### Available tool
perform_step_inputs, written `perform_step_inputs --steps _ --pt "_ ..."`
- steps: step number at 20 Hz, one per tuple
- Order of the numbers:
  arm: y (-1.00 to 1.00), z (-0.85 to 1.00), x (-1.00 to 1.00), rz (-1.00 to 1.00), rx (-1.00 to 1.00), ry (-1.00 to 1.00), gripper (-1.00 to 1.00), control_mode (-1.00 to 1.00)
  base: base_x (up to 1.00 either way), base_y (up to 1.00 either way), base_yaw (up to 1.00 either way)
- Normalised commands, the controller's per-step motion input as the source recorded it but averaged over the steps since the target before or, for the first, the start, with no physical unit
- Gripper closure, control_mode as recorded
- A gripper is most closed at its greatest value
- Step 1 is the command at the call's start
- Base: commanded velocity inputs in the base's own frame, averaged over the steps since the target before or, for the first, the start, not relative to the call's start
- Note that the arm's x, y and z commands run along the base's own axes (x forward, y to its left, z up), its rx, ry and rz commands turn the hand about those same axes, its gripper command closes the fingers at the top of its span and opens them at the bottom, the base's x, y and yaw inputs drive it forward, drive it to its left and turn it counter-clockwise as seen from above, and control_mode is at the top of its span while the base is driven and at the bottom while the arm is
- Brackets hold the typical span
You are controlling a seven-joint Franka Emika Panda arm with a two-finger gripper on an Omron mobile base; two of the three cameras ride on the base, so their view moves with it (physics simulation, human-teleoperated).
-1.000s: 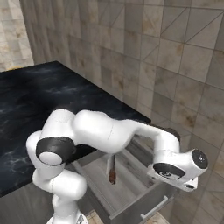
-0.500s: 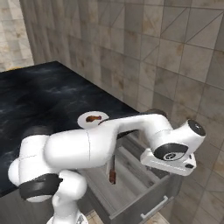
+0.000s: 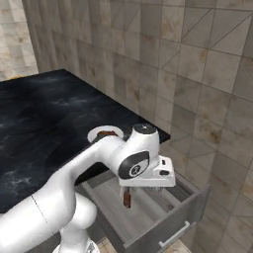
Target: Pick up the knife from the drawer and place it on the cutting board. Then place the meat from the plate to the cutting board.
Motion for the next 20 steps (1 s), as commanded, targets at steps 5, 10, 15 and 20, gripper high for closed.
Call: perform_step_inputs --steps 5,10,15,20 --pt "0.74 -0.01 0.09 0.03 0.03 0.32 -1.00 -1.00 0.00 0.00 0.00" --pt "0.13 -0.20 0.10 0.07 0.23 0.05 -1.00 -1.00 0.00 0.00 0.00" --pt "0.07 -0.18 0.18 0.08 0.02 -0.12 -1.00 -1.00 0.00 0.00 0.00" --pt "0.22 -0.19 0.26 0.01 -0.04 -0.22 -1.00 -1.00 0.00 0.00 0.00"
